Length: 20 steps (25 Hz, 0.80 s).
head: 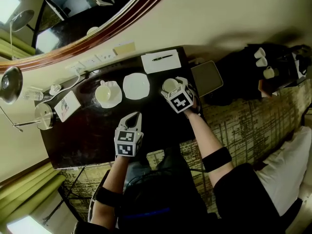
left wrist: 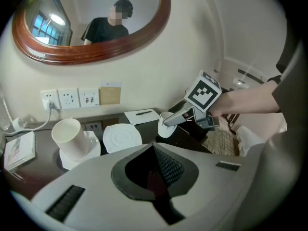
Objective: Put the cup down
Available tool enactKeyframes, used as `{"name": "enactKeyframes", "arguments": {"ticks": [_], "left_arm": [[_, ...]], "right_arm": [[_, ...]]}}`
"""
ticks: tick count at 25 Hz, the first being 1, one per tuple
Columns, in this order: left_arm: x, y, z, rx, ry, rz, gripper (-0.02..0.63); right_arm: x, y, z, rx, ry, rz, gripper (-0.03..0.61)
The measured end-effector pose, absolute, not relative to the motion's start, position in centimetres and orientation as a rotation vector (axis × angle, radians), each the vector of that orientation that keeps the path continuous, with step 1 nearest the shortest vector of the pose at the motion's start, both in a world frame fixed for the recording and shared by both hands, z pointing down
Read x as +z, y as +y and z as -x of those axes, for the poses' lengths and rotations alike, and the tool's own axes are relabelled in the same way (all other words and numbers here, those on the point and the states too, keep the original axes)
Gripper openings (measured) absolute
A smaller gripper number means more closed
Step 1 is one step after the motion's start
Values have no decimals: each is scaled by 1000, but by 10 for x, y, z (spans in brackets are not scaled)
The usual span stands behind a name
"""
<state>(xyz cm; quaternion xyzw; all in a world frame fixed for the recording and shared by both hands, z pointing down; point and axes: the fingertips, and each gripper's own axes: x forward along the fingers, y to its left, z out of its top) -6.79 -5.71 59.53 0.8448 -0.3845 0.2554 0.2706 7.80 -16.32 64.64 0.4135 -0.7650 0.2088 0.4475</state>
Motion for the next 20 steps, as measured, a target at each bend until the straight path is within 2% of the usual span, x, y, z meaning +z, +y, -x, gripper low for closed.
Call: {"name": "enactKeyframes", "arguments": {"ticks": [5,20], "left_arm": [[599,-60,79,678,-1069,-2259,1],[610,-57,129,631,-1172,-2136,1]], "right_arm": [[621,-178,-46,365,-1973,-929,370],[618,-215,71,175,-2170,-559,370]]}}
